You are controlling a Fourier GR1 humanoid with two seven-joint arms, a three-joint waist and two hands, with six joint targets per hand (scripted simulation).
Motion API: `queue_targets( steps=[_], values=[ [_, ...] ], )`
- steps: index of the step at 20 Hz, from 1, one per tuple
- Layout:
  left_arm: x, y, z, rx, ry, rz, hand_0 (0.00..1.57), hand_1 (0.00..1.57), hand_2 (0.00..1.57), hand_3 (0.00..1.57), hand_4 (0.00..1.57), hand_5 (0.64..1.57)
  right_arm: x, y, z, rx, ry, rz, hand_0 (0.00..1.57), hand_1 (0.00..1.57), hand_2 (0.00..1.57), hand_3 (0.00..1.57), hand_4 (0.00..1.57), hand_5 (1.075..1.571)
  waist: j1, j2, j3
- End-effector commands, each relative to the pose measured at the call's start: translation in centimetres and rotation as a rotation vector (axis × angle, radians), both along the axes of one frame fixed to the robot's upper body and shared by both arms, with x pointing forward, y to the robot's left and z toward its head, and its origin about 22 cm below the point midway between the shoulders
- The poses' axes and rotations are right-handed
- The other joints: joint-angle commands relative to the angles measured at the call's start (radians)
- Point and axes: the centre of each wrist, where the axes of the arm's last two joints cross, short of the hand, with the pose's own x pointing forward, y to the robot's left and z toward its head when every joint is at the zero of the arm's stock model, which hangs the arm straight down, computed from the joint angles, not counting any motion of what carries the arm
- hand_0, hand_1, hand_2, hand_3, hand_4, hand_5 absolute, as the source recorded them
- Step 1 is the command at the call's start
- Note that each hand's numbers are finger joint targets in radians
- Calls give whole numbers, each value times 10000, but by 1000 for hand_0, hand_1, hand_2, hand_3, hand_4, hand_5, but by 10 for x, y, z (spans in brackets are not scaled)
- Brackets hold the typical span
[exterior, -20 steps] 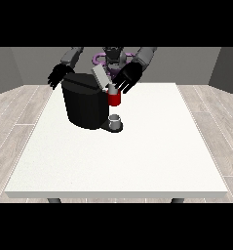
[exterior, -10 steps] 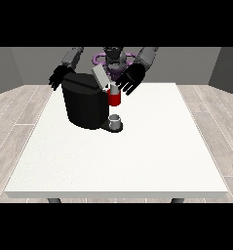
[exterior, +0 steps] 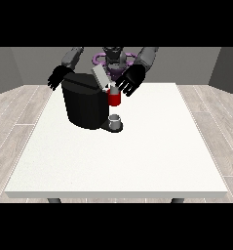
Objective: Insert the coffee pod into the coffee machine and close the lid
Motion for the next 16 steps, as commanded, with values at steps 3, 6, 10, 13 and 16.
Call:
queue_targets(
  steps=[3,6,10,13,16],
  values=[
    [0,4,3,328,62,77,1105,1105,1151,980,413,1571,1,-12,2,-96,158,48,0,0,0,0,397,1571,-96,30,-11],
    [-1,1,-12,408,-130,-98,1066,1066,1116,945,380,1571,5,-3,4,102,0,-276,0,0,0,0,401,1571,316,56,-12],
    [0,1,3,411,-444,147,1073,1073,1125,967,364,1571,2,11,3,16,-120,16,0,0,0,0,431,1571,-5,140,-13],
    [0,-23,0,656,-420,-493,1018,1018,1086,904,369,1571,10,-5,-7,28,-201,-405,0,0,0,0,463,1571,432,204,-8],
    [0,-7,0,1438,151,-542,0,0,378,112,0,1571,6,2,-1,141,-218,-49,0,0,0,0,459,1571,85,114,-9]
  ],
)
